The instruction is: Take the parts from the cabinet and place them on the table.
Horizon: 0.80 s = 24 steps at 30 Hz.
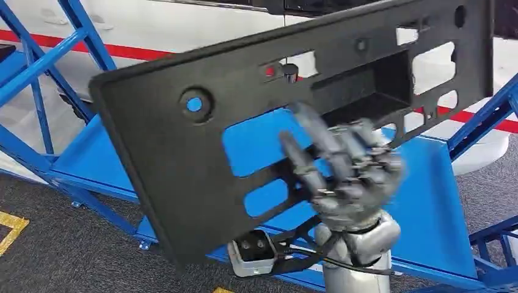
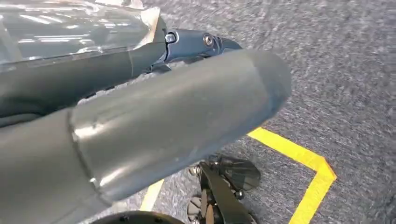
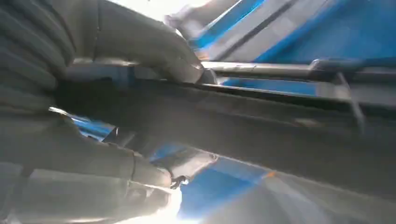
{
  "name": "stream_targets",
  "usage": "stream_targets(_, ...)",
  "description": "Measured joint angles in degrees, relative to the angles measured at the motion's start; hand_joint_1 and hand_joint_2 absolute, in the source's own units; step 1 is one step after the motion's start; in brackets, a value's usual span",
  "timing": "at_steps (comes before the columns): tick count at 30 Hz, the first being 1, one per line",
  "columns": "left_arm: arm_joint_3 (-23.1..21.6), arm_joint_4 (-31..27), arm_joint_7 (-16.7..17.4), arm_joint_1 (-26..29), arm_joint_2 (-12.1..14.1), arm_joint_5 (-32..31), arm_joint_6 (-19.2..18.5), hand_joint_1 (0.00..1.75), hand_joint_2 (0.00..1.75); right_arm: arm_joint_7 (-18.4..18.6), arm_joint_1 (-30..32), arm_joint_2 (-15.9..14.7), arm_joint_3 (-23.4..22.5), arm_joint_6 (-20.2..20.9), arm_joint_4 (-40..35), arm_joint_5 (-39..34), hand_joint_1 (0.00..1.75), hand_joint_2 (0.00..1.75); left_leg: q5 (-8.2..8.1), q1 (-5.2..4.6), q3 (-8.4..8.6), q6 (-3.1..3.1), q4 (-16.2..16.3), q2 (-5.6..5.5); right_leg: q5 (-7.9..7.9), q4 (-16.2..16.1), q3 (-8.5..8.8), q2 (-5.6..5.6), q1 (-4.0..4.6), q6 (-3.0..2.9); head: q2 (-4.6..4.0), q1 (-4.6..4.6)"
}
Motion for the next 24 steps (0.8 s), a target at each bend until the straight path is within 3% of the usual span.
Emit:
stream_targets(2,-0.2,0.0,-0.2,0.0,0.0,-0.2,-0.4,0.00,0.00,-2.8,2.4,1.5,-1.5,0.0,-1.4,-12.9,1.75,1.75,0.00,0.01,0.09,0.00,0.0,0.00,-0.01,0.0,0.07,0.00,0.01,0.00,0.00,0.00)
stream_targets(5,-0.6,0.0,-0.3,0.0,0.1,-0.7,-1.7,0.00,0.00,-6.2,8.4,1.5,-0.6,0.0,-1.4,-32.8,1.75,1.75,0.01,0.00,-0.04,0.01,0.0,-0.05,-0.01,0.0,0.02,-0.02,0.00,0.01,0.00,-0.04)
stream_targets(6,-0.9,0.0,-0.4,0.0,0.2,-1.0,-2.0,0.00,0.00,-6.3,9.4,0.4,0.8,0.0,-1.4,-41.4,1.75,1.75,0.00,0.01,-0.02,0.01,0.0,-0.04,-0.01,0.0,0.02,0.02,0.00,0.01,0.00,-0.07)
stream_targets(7,-1.2,0.0,-0.5,-0.1,0.5,-1.2,-2.4,0.00,0.00,-6.3,10.6,-2.4,3.7,0.0,-1.3,-51.3,1.75,1.75,0.00,0.01,0.01,0.01,0.0,-0.04,-0.02,0.0,0.05,0.03,0.01,0.01,0.00,-0.04)
stream_targets(9,-1.4,0.0,-0.7,-0.1,0.7,-1.2,-2.7,0.00,0.00,-6.4,13.4,-7.0,8.1,0.0,-1.3,-60.8,1.75,1.75,0.00,0.00,-0.03,0.01,0.0,-0.04,-0.03,0.0,0.00,0.02,0.00,0.01,0.00,0.00)
stream_targets(10,-1.6,0.0,-0.7,-0.1,0.9,-1.3,-2.7,0.00,1.75,-6.4,14.3,-8.4,9.7,0.0,-1.4,-61.7,1.75,1.75,0.00,0.00,-0.08,0.01,0.0,-0.04,-0.03,0.0,-0.04,0.03,0.00,0.01,0.00,-0.02)
stream_targets(14,-2.0,0.0,-2.2,-0.1,1.4,-1.9,-3.4,0.00,1.75,-6.6,15.8,-13.4,13.5,1.3,-1.4,-64.8,1.75,1.75,-0.01,0.01,-0.07,0.02,0.0,-0.05,-0.03,0.0,-0.05,0.03,0.00,0.01,0.00,-0.04)
stream_targets(24,-2.6,0.0,-3.8,-0.1,1.8,-2.0,-3.5,0.00,1.75,-6.1,17.1,-17.6,16.4,6.9,-1.3,-69.6,1.75,1.75,-0.01,0.02,-0.05,0.02,0.0,-0.04,-0.03,0.0,-0.01,0.05,0.01,0.01,0.00,-0.02)
